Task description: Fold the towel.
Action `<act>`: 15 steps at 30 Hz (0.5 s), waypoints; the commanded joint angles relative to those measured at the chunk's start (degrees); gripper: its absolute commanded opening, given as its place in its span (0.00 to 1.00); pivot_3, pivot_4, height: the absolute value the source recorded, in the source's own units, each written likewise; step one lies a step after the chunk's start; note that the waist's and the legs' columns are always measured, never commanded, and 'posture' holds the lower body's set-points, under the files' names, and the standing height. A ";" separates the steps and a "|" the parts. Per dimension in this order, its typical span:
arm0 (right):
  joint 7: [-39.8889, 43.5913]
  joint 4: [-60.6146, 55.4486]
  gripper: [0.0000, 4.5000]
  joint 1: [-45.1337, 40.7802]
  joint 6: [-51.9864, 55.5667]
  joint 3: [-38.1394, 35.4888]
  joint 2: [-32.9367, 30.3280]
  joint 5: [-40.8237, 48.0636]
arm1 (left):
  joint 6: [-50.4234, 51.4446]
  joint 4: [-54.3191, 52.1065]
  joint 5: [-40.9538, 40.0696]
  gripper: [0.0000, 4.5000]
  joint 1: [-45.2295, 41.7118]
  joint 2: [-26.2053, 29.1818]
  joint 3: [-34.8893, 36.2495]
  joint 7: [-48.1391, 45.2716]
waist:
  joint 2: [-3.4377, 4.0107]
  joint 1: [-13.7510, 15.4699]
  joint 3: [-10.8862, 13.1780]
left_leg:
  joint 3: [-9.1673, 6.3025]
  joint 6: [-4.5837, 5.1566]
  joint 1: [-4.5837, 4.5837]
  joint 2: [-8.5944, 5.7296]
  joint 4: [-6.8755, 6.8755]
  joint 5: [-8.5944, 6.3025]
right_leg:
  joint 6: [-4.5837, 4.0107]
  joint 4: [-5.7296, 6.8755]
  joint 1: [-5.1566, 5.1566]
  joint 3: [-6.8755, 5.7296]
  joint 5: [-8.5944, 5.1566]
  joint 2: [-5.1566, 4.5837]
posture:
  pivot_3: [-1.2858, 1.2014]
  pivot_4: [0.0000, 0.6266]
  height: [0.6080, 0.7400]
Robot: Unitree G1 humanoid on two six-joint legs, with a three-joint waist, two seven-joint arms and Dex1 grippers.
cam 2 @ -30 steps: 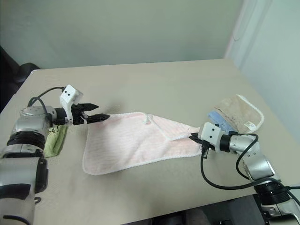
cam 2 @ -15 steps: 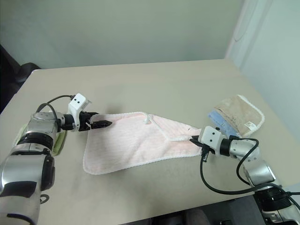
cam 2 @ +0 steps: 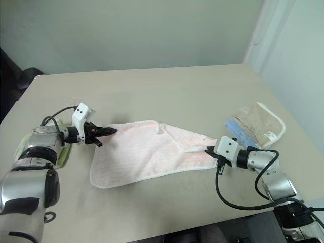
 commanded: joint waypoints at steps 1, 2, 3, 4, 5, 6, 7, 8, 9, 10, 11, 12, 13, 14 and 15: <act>-0.66 -2.19 0.00 -0.36 0.48 -4.06 -0.64 2.23 | 0.88 -3.78 -3.31 0.01 -1.43 1.86 3.36 -1.92 | 0.00 -0.01 0.00 | 0.00 0.00 -0.01 0.00 0.00 0.00 | 0.00 0.00 -0.01 0.00 0.00 0.00 | 0.52 0.24 1.00; -0.74 -2.06 0.00 -0.69 1.00 -5.31 -0.77 3.07 | 1.44 -4.36 -4.08 0.01 -1.81 2.12 4.08 -2.16 | 0.00 -0.03 0.00 | 0.00 0.00 -0.01 0.00 0.00 0.00 | 0.00 0.00 0.00 0.00 0.00 0.00 | 0.52 0.24 1.00; -1.00 -1.46 0.00 -1.63 1.99 -7.51 -1.06 4.51 | 2.52 -5.17 -5.41 0.01 -2.48 2.66 5.37 -2.49 | 0.00 -0.03 0.00 | 0.00 0.00 -0.01 0.00 0.00 0.00 | 0.00 0.00 -0.01 0.00 0.00 0.00 | 0.52 0.24 1.00; -1.12 -0.65 0.00 -2.70 2.96 -9.95 -1.55 6.11 | 3.38 -6.13 -6.81 0.01 -3.16 3.27 6.75 -2.84 | 0.00 -0.03 0.00 | 0.01 0.00 -0.02 0.00 0.00 0.00 | 0.00 0.00 -0.01 0.00 0.00 0.00 | 0.52 0.24 1.00; -1.16 -0.13 0.00 -3.37 3.64 -11.55 -1.89 7.14 | 3.99 -6.91 -7.79 0.01 -3.47 3.65 7.59 -3.02 | 0.01 -0.06 0.00 | 0.01 0.01 -0.04 0.00 0.00 0.01 | 0.00 0.00 -0.03 0.00 0.00 0.00 | 0.52 0.24 1.00; -1.20 0.43 0.00 -3.98 4.15 -12.88 -2.25 8.01 | 4.53 -7.54 -8.53 0.01 -3.72 3.96 8.26 -3.05 | 0.00 -0.05 0.00 | 0.04 0.02 -0.07 -0.01 0.01 0.01 | 0.00 0.00 -0.04 0.01 0.00 0.00 | 0.52 0.24 1.00; -1.39 1.75 0.00 -5.19 4.66 -14.75 -2.90 8.86 | 4.86 -8.01 -9.26 0.01 -4.28 4.41 9.03 -2.44 | 0.00 -0.05 0.00 | 0.04 0.03 -0.07 0.00 0.02 0.02 | 0.00 -0.01 -0.04 0.01 0.00 0.00 | 0.52 0.24 1.00; -1.50 2.67 0.00 -6.00 5.01 -15.99 -3.33 9.40 | 5.16 -8.41 -9.71 0.01 -4.59 4.67 9.53 -1.95 | 0.00 -0.06 0.00 | 0.04 0.03 -0.06 0.00 0.02 0.02 | 0.00 -0.01 -0.03 0.02 0.00 0.00 | 0.52 0.24 1.00; -1.86 4.48 0.00 -7.72 5.37 -17.64 -3.92 10.01 | 4.50 -8.44 -10.20 0.01 -5.29 4.94 10.39 -0.44 | 0.01 -0.07 0.00 | 0.04 0.03 -0.06 0.00 0.01 0.02 | 0.00 -0.02 -0.03 0.01 -0.01 0.00 | 0.52 0.24 1.00; -2.05 5.73 0.00 -8.87 5.56 -18.67 -4.30 10.39 | 4.01 -8.52 -10.52 0.01 -5.70 5.07 10.93 0.64 | 0.01 -0.04 0.01 | 0.03 0.03 -0.06 0.00 0.01 0.02 | 0.00 -0.01 -0.03 0.02 -0.01 0.00 | 0.52 0.24 1.00; -2.74 7.77 0.00 -11.03 5.67 -19.71 -4.54 10.64 | 3.24 -7.88 -10.89 0.01 -6.67 5.02 11.93 3.15 | 0.01 -0.05 0.01 | 0.03 0.03 -0.06 0.01 0.01 0.02 | 0.00 -0.02 -0.03 0.02 -0.01 0.00 | 0.52 0.24 1.00; -3.65 10.33 0.00 -13.71 5.83 -20.49 -4.74 10.56 | 2.49 -7.11 -11.21 0.01 -7.78 4.79 12.94 5.73 | 0.02 -0.09 0.01 | 0.02 0.03 -0.04 0.01 0.01 0.02 | 0.00 -0.01 -0.03 0.02 -0.01 0.00 | 0.52 0.24 1.00; -4.51 12.69 0.00 -16.10 5.86 -20.83 -4.83 10.20 | 1.83 -6.47 -11.33 0.01 -8.64 4.46 13.59 7.74 | 0.04 -0.10 0.03 | 0.03 0.03 -0.04 0.01 0.01 0.02 | 0.00 0.00 -0.04 0.02 -0.01 0.00 | 0.52 0.24 1.00; -5.27 15.06 0.00 -18.36 5.70 -20.88 -4.88 9.74 | 0.93 -5.92 -11.32 0.01 -9.33 4.08 13.91 9.42 | 0.07 -0.10 0.04 | 0.04 0.06 -0.07 0.00 0.01 0.04 | 0.00 -0.01 -0.07 0.03 -0.01 -0.01 | 0.52 0.24 1.00; -5.58 16.62 0.00 -19.70 5.46 -20.78 -4.92 9.41 | 0.34 -5.63 -11.24 0.01 -9.67 3.80 13.97 10.28 | 0.08 -0.10 0.05 | 0.04 0.09 -0.08 -0.01 0.01 0.06 | 0.00 0.00 -0.09 0.04 0.00 -0.01 | 0.52 0.24 1.00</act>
